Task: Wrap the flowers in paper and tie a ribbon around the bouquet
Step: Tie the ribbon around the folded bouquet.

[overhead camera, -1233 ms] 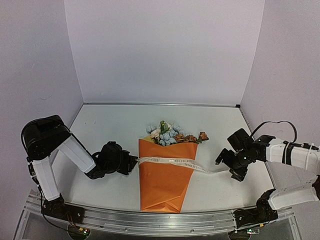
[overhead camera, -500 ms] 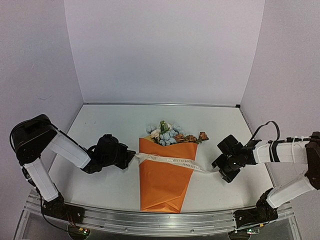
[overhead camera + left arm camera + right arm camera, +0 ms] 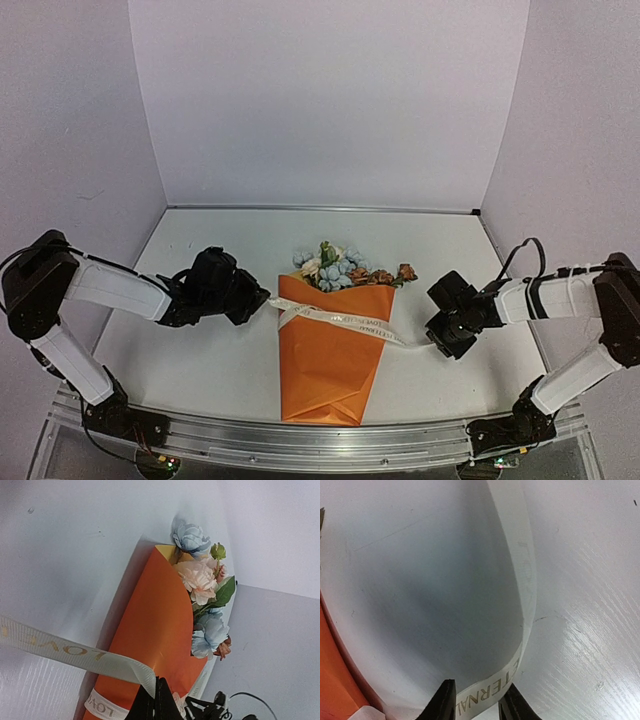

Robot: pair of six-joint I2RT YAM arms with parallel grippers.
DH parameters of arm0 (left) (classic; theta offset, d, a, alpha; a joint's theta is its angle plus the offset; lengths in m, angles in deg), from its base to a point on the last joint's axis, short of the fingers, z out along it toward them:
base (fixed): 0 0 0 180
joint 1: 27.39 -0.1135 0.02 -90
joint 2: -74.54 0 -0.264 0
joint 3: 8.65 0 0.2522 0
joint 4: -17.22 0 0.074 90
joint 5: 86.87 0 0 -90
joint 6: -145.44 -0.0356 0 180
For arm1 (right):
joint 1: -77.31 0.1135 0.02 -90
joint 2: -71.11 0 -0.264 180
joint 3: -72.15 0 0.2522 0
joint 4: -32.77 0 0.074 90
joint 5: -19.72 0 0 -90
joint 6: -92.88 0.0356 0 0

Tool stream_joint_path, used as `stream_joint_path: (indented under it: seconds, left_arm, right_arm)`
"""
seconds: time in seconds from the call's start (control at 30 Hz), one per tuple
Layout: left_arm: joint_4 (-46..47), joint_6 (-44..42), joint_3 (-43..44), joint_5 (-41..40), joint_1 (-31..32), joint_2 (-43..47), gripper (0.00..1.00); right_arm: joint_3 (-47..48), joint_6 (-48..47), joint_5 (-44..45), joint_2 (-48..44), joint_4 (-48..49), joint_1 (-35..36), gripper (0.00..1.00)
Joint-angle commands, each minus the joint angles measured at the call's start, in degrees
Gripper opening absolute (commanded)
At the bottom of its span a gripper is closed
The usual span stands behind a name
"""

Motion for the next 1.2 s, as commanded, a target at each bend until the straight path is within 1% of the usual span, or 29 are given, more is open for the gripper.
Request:
stream_joint_path:
  seconds: [0.0,0.07,0.13,0.17,0.27,0.33,0.57,0.67,0.77,0.9,1.03,1.17]
  left_arm:
    - [-8.5,-12.2,3.3,4.4,-0.3,1.9,0.00]
    - [-9.2,-15.0,3.4,6.4,-0.3,1.7,0.00]
    - [-11.7,-18.8,5.1,7.8,-0.3,1.1,0.00]
    - [-13.1,-20.8,6.5,8.3,-0.3,0.8,0.00]
    - [-18.1,-27.1,9.8,9.9,-0.2,0.1,0.00]
    - [-22.0,-28.8,10.0,8.8,-0.2,0.7,0.00]
    - [-29.3,-27.5,4.3,-0.5,-1.8,7.0,0.00]
    - [-30.8,-25.7,1.1,-4.0,-3.3,10.1,0.00]
    - [-32.7,-24.9,-0.1,-8.2,-4.7,12.3,0.00]
    - [-32.9,-24.8,-0.6,-13.2,-5.5,14.7,0.00]
    - [-34.3,-24.3,-0.5,-16.1,-6.4,15.0,0.00]
    - [-32.7,-24.9,-2.6,-15.5,-8.5,16.6,0.00]
  right_arm:
    - [2.3,-0.6,2.0,2.1,0.3,0.2,0.21]
    - [2.7,-0.6,1.7,3.0,0.4,0.2,0.10]
    - [2.9,-0.7,1.6,3.5,0.6,0.2,0.01]
    - [3.1,-0.8,1.7,3.6,0.6,0.2,0.00]
    - [3.4,-1.3,2.4,3.8,0.5,0.2,0.00]
    - [3.1,-1.5,3.6,3.2,0.4,0.2,0.00]
    - [1.5,-2.9,9.5,-0.5,-4.0,-0.3,0.00]
    - [0.9,-4.1,10.1,-1.4,-4.5,-1.6,0.00]
    - [1.1,-5.6,10.3,-1.8,-4.9,-2.6,0.00]
    - [1.8,-7.6,10.8,-1.9,-5.4,-3.2,0.00]
    - [2.1,-8.9,11.5,-1.9,-6.8,-4.3,0.00]
    - [2.3,-10.1,11.1,-1.8,-8.4,-6.3,0.00]
